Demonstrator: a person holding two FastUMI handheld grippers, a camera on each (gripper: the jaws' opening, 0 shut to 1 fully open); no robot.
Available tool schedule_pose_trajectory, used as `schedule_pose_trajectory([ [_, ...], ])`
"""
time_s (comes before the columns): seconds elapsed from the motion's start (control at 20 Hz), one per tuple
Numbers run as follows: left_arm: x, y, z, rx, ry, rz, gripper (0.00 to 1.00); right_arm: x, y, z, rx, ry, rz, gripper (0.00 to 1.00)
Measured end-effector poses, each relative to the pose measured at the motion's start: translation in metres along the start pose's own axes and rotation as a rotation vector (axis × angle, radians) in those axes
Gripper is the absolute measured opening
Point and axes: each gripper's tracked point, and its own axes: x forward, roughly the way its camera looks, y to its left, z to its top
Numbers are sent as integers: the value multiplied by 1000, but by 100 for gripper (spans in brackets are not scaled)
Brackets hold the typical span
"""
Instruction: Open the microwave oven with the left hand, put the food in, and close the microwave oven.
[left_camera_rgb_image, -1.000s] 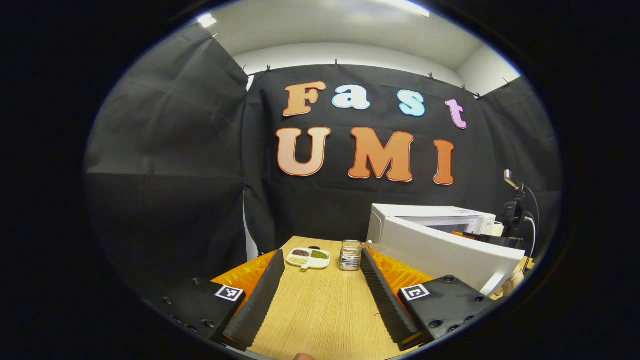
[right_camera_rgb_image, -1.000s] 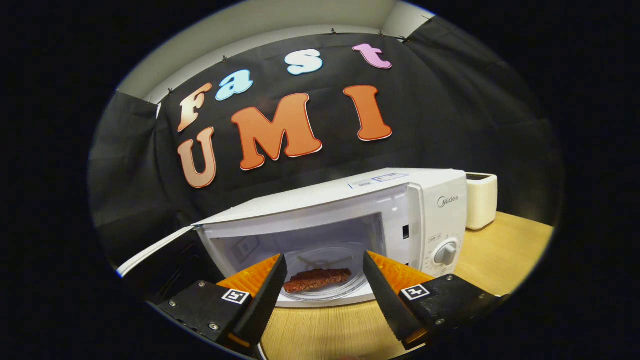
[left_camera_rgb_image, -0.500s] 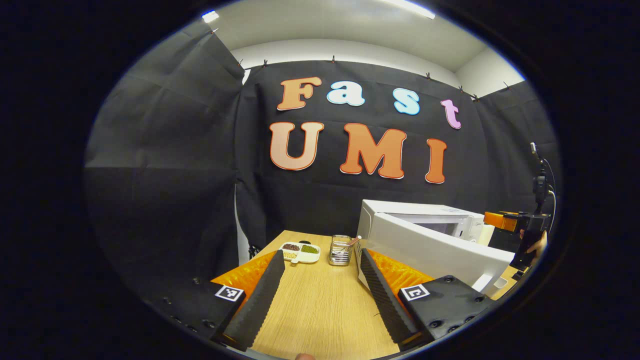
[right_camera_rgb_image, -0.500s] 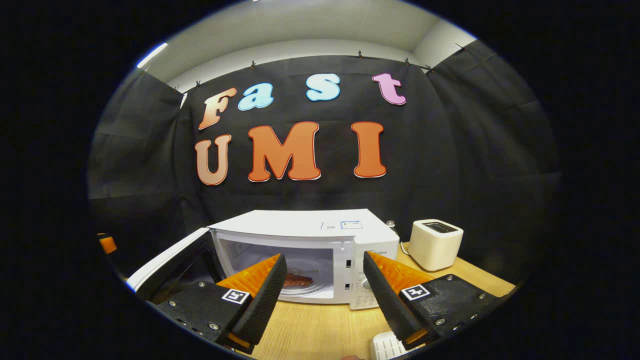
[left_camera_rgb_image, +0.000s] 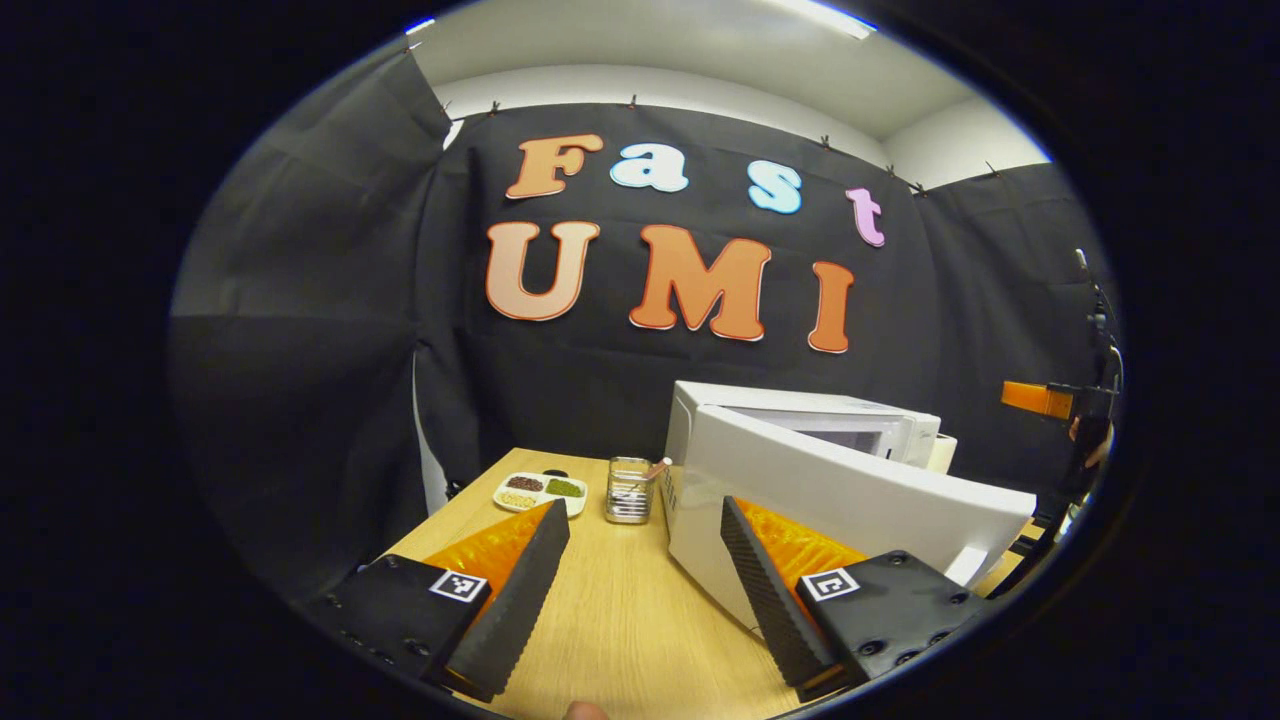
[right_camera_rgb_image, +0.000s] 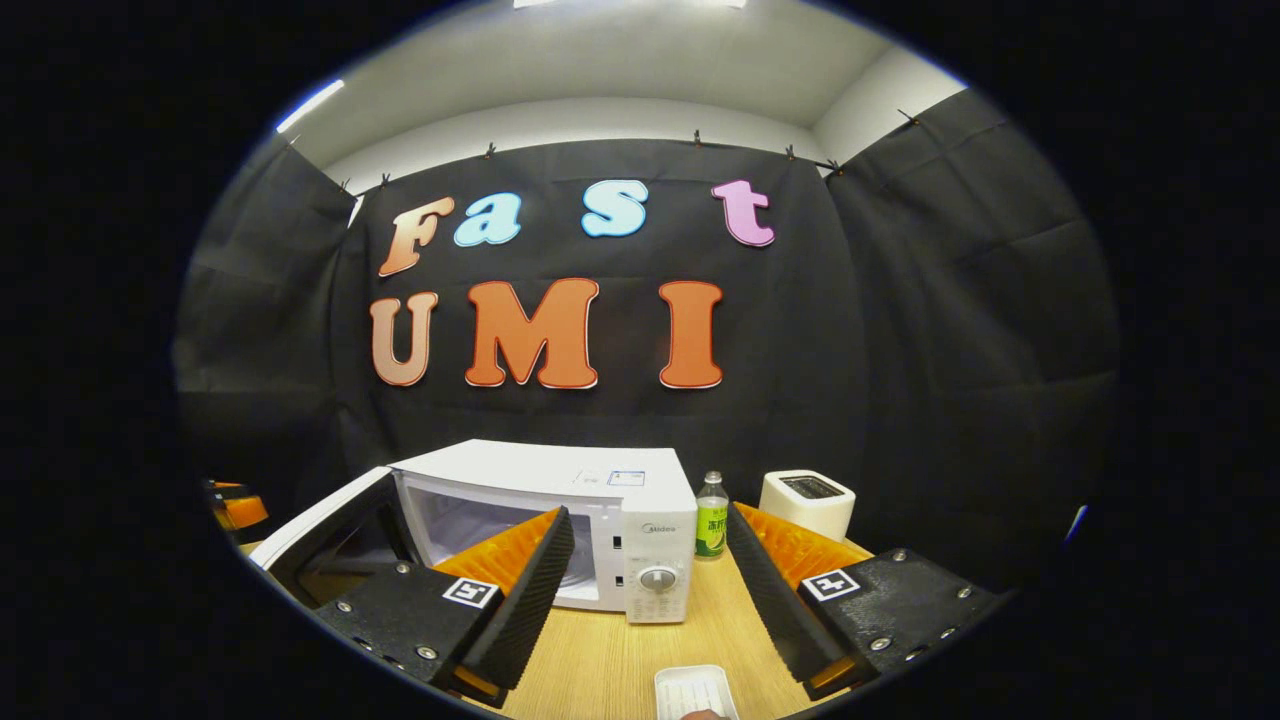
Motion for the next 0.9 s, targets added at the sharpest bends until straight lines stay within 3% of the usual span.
schedule_pose_trajectory([
  [0.2, 18, -39, -21, 50, 39, -68, 95, -7, -21, -5, 32, -2, -20, 94],
  [0.35, 26, -57, -27, 89, 61, -71, 95, -12, -37, -12, 60, 16, -32, 95],
  [0.55, 37, -98, -39, 31, 98, -168, 98, -16, -62, -10, 89, 2, -59, 95],
  [0.6, 40, -108, -41, 19, 96, -181, 94, -17, -69, -9, 88, -3, -69, 95],
  [0.65, 42, -119, -40, 9, 97, -207, 89, -17, -76, -9, 89, -6, -78, 95],
  [0.75, 53, -136, -42, 14, 107, -228, 40, -20, -86, -8, 94, -12, -90, 94],
  [0.9, 71, -153, -42, 32, 98, -210, 27, -22, -100, -7, 108, -22, -106, 94],
])
